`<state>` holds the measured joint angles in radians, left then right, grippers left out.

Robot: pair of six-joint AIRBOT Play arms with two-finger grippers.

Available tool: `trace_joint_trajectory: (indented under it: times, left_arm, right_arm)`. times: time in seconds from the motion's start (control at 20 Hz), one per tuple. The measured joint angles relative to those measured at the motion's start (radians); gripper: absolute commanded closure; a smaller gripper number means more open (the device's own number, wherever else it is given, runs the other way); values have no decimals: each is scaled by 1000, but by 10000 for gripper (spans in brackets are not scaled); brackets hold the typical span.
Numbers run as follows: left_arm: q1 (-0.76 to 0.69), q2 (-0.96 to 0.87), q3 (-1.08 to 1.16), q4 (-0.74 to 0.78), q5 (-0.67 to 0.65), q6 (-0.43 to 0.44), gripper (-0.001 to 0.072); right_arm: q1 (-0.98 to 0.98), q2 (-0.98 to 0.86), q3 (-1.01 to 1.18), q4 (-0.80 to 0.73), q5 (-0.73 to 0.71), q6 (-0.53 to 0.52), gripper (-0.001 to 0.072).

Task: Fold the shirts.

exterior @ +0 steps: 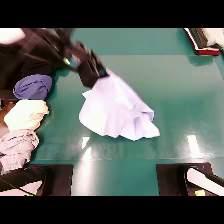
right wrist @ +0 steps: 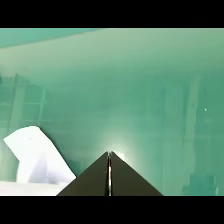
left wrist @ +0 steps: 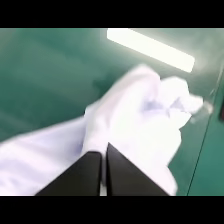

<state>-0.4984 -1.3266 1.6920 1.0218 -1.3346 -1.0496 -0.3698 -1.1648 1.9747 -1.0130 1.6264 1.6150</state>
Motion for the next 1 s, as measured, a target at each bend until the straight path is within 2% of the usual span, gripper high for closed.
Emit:
trace_joint_trajectory:
  times: [0.05,0.1,0.15,0.35,0.5,0.7,1.0]
  left_arm:
    - [-1,1,-78,31,25,-5,106]
    - [-1,1,-158,68,50,-15,23]
    - [0,1,-221,101,71,-35,46]
    - [92,6,-359,205,82,-136,47]
    - [227,12,-410,187,50,-187,47]
    - [346,13,-544,87,72,-188,46]
    - [386,8,-724,21,251,-175,47]
  right_arm:
    - [0,8,0,-1,0,0,693]
    - [0,14,0,0,0,0,693]
    - [0,18,0,0,0,0,693]
    - [0,24,0,-1,20,0,693]
    - [0,25,0,-1,36,0,693]
    - [0,25,0,-1,44,0,693]
    - [0,24,0,-1,48,0,693]
